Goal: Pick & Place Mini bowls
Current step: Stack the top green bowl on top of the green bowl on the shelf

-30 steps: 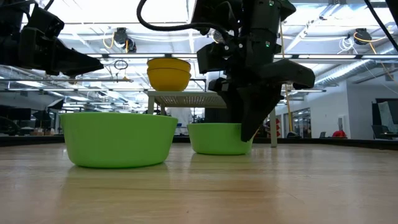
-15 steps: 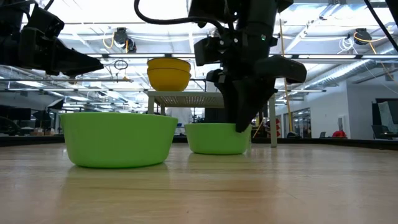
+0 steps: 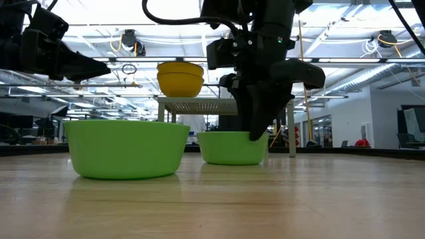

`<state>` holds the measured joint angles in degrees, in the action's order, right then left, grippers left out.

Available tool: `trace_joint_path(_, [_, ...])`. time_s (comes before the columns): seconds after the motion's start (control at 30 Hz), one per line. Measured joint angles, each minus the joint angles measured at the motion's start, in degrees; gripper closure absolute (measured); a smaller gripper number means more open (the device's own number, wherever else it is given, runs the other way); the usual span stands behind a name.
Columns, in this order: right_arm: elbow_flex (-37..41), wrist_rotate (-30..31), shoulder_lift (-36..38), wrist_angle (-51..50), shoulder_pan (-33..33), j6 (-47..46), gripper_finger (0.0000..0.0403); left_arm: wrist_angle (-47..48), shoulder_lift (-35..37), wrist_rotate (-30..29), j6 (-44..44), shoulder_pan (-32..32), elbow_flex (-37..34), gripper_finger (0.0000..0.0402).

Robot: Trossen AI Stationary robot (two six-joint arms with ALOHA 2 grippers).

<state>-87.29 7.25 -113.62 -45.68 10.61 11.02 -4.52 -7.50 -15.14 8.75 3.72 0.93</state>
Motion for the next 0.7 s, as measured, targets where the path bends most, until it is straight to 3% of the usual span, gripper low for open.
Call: trace_joint_path(0.7, [0.1,0.0,0.0,0.6,0.0,-0.4,0.0291,0.0,0.0,0.0,0.0,0.0,0.0,0.0199])
